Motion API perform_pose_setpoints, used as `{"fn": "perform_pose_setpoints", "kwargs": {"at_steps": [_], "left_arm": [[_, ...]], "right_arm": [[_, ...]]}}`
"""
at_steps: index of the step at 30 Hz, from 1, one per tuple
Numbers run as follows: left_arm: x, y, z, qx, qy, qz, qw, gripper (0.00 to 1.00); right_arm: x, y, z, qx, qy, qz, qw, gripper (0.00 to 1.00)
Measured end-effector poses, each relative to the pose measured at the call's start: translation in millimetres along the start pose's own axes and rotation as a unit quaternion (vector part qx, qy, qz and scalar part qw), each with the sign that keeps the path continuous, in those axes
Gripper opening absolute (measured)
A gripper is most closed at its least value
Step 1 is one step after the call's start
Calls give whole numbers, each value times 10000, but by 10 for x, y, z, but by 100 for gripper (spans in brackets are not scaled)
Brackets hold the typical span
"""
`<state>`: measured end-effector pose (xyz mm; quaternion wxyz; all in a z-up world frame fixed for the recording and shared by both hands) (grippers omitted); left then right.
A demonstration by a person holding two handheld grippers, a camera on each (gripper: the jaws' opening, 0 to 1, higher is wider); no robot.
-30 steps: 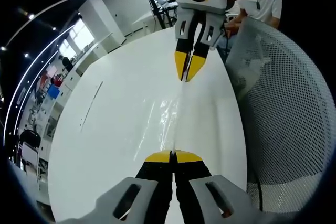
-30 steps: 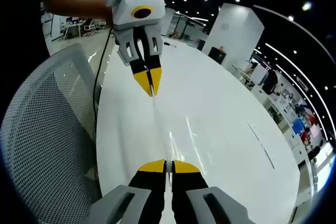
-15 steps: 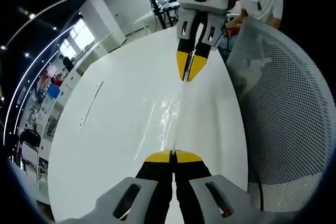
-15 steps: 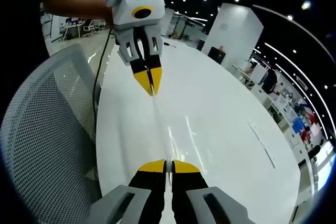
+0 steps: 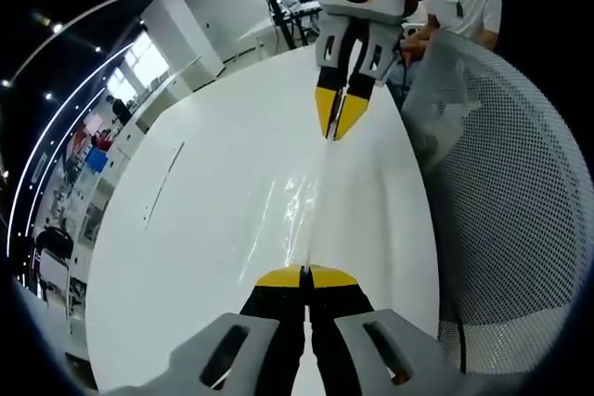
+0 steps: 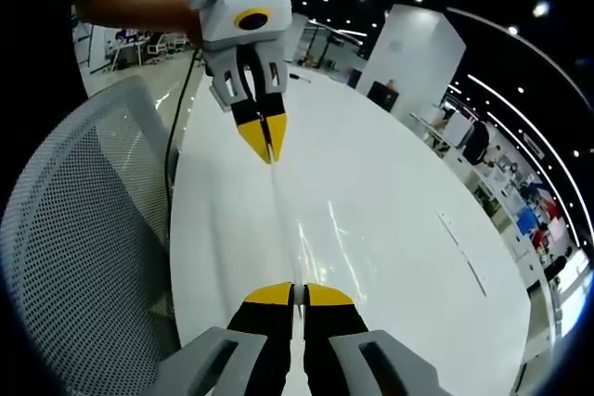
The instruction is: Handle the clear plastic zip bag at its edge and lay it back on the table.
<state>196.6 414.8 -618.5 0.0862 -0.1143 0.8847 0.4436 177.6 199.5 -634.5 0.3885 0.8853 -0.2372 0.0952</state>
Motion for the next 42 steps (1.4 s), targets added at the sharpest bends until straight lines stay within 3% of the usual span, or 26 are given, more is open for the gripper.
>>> {"fn": "perform_pose_setpoints", "kwargs": {"at_steps": [15,20,31,42], "left_arm": [[73,-18,-58,77,-181,123,9997,0],[88,-23,-74,87,-237,151,9996,0],[97,-41,-82,84,-293,169,9994,0],[111,-37,-95,97,-325,180,9993,0]], "right_arm": [[-43,36,54,-162,-142,-111,9997,1],[-35,91,-22,-86,-236,-228,9994,6],[27,101,-278,160,-138,-273,9994,8],[10,-57,-294,74,-5,-377,9993,7]]}}
Point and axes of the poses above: the point that each gripper's makers call its tool centre point, and the gripper's own axes: y roughly backward along the fingers, x roughly to its right, z roughly out of its underside, the point moved 9 cm from there along y, roughly backward along the fingers, and after that the axes turned 5 degrees about z, right-handed, at the moved point
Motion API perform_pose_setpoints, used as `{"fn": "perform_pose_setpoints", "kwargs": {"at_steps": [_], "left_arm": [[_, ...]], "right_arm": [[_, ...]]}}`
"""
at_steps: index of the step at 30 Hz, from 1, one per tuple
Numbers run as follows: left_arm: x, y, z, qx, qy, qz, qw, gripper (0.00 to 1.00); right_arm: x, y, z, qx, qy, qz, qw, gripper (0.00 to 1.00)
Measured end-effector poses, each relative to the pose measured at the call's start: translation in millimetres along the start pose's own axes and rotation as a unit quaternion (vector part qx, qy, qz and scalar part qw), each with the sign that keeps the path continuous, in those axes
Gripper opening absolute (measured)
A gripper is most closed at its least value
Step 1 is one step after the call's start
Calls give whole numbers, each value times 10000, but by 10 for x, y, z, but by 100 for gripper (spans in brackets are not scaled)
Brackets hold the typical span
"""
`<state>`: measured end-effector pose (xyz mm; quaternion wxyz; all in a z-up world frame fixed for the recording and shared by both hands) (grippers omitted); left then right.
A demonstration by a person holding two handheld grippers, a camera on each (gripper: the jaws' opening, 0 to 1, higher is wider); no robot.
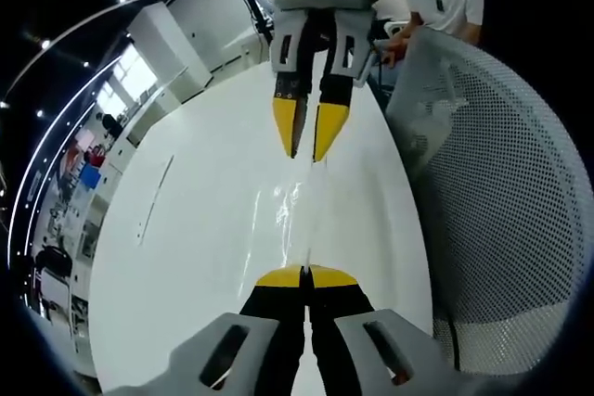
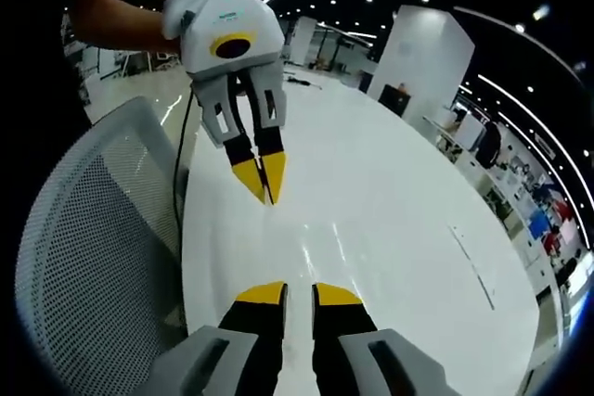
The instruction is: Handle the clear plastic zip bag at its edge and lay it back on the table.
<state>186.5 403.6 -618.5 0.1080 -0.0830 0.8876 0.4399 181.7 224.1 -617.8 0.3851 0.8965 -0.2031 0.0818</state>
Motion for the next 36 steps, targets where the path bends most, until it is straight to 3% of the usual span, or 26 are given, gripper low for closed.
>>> {"fn": "perform_pose_setpoints", "kwargs": {"at_steps": [24,30,36], "left_arm": [[19,-18,-81,339,201,97,9992,0],[67,25,-168,650,66,166,9977,7],[118,7,-236,667,-122,246,9974,9]], "right_arm": [[-96,-135,41,-60,17,-160,9999,0],[-99,-135,32,-60,72,-188,9998,0],[-108,-145,13,-73,83,-220,9997,0]]}}
Point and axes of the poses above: the point that each gripper's makers call its tool centre point, and the gripper's own axes: y roughly backward along the fingers, x roughly to its right, z roughly out of its underside, the point moved 9 cm from there along y, roughly backward along the fingers, and after that the axes turned 5 degrees about z, right-handed, at the moved point
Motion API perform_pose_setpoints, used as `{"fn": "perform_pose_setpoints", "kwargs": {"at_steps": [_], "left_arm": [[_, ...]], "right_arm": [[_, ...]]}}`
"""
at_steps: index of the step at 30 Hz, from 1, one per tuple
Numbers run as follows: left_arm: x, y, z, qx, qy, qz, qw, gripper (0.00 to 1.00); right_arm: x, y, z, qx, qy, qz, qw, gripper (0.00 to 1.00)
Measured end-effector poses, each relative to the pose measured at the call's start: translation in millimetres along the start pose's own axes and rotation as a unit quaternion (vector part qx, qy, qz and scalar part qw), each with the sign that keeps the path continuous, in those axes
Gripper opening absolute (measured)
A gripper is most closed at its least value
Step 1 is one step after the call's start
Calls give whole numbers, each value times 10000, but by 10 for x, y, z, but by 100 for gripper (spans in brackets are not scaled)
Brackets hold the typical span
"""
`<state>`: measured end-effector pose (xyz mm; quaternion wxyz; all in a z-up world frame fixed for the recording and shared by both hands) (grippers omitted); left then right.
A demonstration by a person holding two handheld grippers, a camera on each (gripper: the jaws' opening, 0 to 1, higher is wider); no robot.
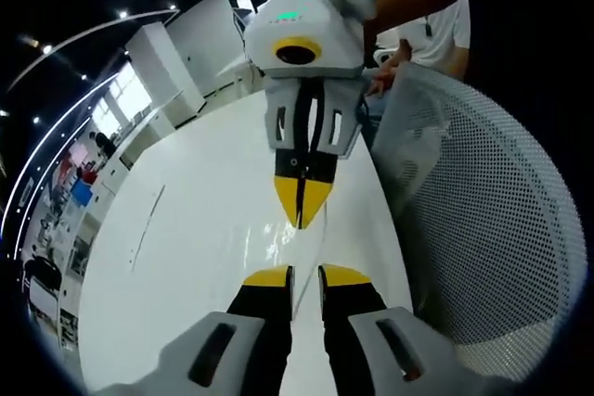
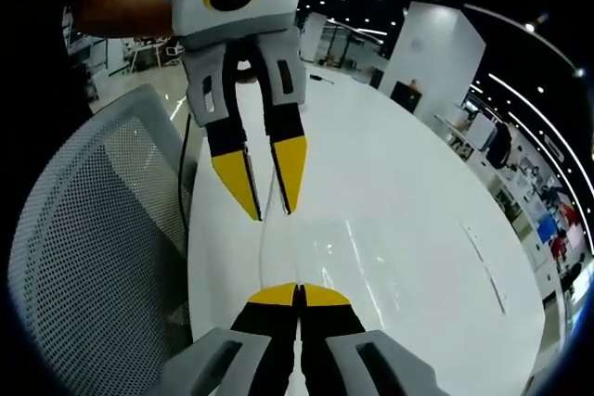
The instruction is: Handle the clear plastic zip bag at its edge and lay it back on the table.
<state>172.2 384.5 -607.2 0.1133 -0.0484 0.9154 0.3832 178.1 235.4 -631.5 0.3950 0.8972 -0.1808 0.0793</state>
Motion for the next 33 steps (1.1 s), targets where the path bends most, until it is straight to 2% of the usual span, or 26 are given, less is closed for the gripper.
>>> {"fn": "perform_pose_setpoints", "kwargs": {"at_steps": [11,20,23,26,33], "left_arm": [[74,-126,-115,2,-318,14,9995,9],[70,-149,-246,174,-477,-34,9987,6],[67,-210,-204,-22,-551,-46,9985,5],[62,-249,-180,-76,-529,-47,9986,6],[77,-303,-150,-457,-855,-229,9950,4]], "right_arm": [[1,-3,-20,-59,-61,-11,10000,0],[31,-7,-21,-79,-163,22,9998,0],[34,-5,-46,-53,-249,4,9997,0],[45,3,-67,-39,-331,11,9994,0],[106,31,-89,-6,-586,104,9982,0]]}}
Point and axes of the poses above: the point that each gripper's makers call its tool centre point, and the gripper's own axes: y roughly backward along the fingers, x roughly to its right, z roughly out of its underside, the point moved 9 cm from there along y, roughly backward along the fingers, and after that the axes turned 5 degrees about z, right-handed, at the moved point
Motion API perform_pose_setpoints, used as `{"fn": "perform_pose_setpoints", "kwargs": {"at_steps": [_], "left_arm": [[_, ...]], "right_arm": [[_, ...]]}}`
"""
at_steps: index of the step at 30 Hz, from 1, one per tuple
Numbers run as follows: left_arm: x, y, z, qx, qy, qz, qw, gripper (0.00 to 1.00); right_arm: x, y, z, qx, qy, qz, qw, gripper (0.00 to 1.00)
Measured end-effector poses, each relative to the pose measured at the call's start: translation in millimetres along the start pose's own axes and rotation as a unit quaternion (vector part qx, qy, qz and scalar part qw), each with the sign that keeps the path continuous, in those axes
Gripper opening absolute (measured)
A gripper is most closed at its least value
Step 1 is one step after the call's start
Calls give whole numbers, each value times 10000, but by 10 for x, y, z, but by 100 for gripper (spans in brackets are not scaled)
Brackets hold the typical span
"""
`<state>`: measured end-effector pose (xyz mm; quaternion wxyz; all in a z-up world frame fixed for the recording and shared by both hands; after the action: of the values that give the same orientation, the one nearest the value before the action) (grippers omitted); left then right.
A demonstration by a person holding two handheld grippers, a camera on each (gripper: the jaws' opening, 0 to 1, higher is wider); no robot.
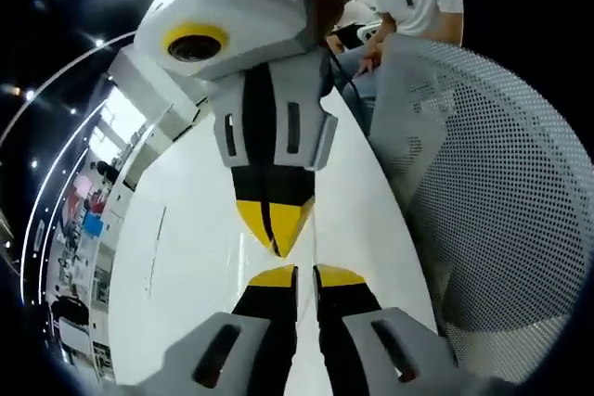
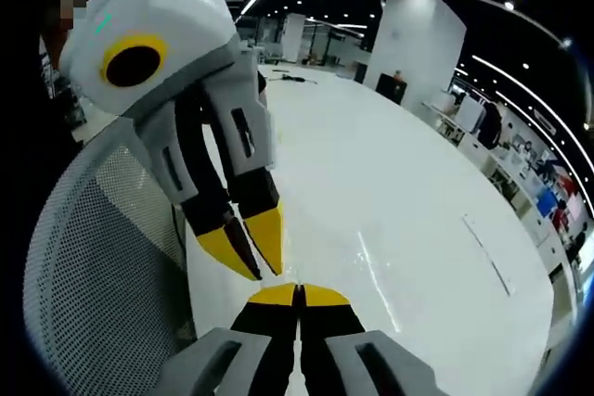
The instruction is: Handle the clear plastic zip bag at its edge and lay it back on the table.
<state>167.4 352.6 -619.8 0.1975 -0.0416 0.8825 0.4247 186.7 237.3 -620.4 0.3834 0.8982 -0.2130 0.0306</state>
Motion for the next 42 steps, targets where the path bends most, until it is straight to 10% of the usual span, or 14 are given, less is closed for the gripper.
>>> {"fn": "perform_pose_setpoints", "kwargs": {"at_steps": [42], "left_arm": [[-37,33,51,-18,88,-172,9998,9]], "right_arm": [[83,43,-41,87,-429,121,9990,0]]}}
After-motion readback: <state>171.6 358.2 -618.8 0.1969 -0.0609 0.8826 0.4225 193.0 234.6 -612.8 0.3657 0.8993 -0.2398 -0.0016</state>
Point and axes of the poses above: the point that each gripper's makers call its tool centre point, and the gripper's own axes: y roughly backward along the fingers, x roughly to its right, z roughly out of its underside, the point moved 9 cm from there along y, roughly backward along the fingers, and after that the axes turned 5 degrees about z, right-handed, at the moved point
